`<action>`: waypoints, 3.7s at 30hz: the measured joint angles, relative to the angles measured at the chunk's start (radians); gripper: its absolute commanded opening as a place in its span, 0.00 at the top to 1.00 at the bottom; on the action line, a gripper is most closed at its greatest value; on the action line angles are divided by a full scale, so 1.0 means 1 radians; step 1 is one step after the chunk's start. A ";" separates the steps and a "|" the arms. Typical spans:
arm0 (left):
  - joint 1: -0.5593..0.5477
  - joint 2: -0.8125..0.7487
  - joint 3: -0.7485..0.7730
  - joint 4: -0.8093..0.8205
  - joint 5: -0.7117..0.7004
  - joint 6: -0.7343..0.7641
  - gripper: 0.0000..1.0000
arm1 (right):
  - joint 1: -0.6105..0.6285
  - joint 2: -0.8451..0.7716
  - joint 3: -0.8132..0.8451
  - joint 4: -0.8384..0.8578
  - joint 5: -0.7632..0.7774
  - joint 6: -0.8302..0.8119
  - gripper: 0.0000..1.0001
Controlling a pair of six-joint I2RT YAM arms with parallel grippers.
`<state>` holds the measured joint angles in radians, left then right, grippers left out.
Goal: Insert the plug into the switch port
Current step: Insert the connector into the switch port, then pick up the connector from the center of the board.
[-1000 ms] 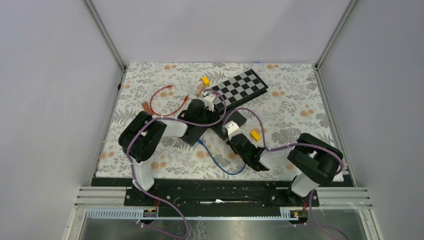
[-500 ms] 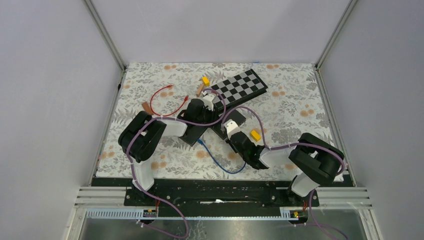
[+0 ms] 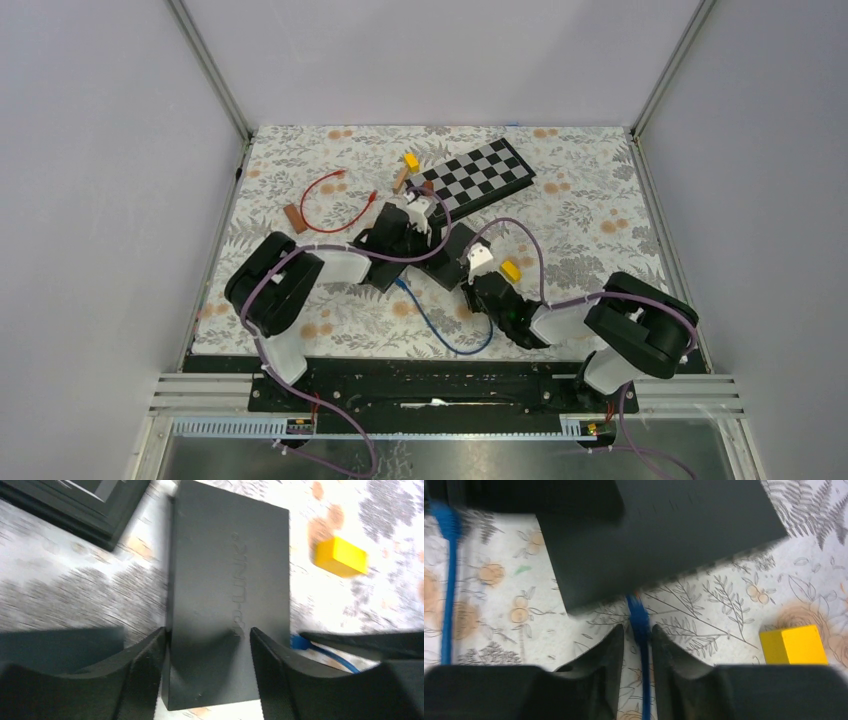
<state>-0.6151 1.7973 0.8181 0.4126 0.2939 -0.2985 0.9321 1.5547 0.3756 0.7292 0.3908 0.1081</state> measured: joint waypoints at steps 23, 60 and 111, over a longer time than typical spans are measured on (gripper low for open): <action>0.217 -0.269 0.183 -0.376 -0.275 -0.293 0.20 | -0.001 -0.699 -0.008 -0.526 -0.053 0.313 0.43; 0.689 0.334 0.736 -0.775 -0.472 -0.112 0.29 | -0.001 -0.617 0.079 -0.735 -0.414 0.381 0.44; 0.397 -0.603 0.242 -0.779 -0.410 -0.367 1.00 | -0.001 -1.073 0.038 -0.931 -0.241 0.529 0.43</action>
<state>-0.2180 1.1942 1.0599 -0.3668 -0.1158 -0.6655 0.9314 0.4820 0.4133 -0.2016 0.1497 0.6376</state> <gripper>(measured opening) 0.008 0.558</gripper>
